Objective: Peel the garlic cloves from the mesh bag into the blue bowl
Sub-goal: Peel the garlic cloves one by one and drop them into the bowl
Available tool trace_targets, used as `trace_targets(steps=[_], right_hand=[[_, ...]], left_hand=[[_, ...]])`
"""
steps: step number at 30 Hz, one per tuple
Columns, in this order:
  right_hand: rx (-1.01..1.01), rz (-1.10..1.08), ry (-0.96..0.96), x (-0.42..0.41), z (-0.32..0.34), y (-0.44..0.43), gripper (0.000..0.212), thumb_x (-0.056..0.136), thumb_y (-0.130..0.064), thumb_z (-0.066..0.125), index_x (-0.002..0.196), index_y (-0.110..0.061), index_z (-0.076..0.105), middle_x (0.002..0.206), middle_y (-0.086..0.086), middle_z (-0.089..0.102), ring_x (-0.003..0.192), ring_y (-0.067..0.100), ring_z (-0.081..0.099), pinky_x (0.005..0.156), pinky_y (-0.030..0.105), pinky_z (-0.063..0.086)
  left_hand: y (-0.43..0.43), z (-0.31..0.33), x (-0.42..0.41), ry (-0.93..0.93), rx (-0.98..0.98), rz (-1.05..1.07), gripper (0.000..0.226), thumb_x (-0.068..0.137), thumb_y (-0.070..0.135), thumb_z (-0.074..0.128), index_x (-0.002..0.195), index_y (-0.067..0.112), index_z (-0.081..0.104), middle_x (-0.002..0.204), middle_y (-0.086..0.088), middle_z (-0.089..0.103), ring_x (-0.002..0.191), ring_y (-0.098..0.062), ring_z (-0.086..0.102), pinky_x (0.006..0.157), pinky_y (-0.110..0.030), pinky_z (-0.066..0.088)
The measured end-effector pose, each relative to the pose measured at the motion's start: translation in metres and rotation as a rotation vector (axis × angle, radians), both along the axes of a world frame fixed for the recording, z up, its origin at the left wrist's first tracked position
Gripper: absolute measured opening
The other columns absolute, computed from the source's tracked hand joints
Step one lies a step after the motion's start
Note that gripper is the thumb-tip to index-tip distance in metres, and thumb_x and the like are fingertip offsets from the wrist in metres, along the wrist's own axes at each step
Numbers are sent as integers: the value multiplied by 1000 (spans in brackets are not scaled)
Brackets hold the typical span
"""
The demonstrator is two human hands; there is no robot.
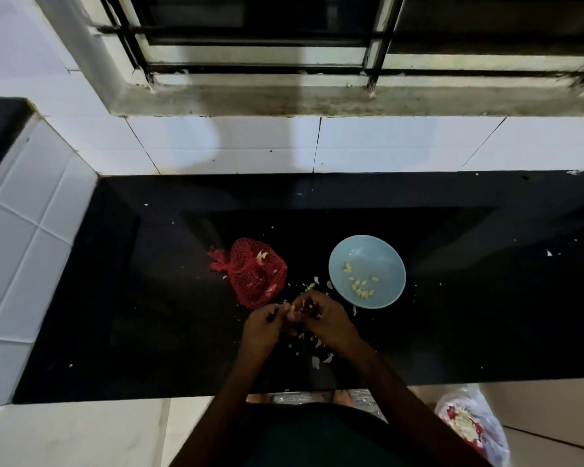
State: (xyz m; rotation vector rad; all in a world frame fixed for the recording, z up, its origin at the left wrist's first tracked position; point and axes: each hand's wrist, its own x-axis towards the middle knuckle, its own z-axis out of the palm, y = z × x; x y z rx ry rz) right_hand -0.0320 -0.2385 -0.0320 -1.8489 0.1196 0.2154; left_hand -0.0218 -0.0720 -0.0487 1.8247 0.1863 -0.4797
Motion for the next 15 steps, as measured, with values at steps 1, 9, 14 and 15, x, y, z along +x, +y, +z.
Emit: trace_targets(steps=[1,9,14,15], right_hand=[[2,-3,-3,0,1,0,11,86,-22,79,89,-16,70,88,-1,70,83,9,67,75,25,54],[-73,98,55,7,-2,-12,11,82,-9,76,89,-16,70,88,2,72,82,12,69,73,36,61],[-175,139,-29,10,-1,-11,8,85,-17,76,88,-20,69,85,-2,71,79,10,67,70,24,52],[-150,110,-29,9,0,-10,7,86,-15,75,90,-18,69,85,0,71,77,9,67,69,24,53]], left_hand=[[1,0,0,-24,34,-22,23,102,30,60,88,23,78,71,2,77,66,-9,73,66,-19,52],[-2,11,-6,5,-14,-5,18,98,27,66,87,21,80,79,5,79,70,-12,75,68,-19,53],[-6,11,-10,-26,-4,30,21,99,31,63,89,20,77,78,4,78,69,-11,75,71,-26,54],[-7,11,-9,-33,-16,47,21,100,33,63,89,21,76,80,3,79,71,-14,76,75,-31,57]])
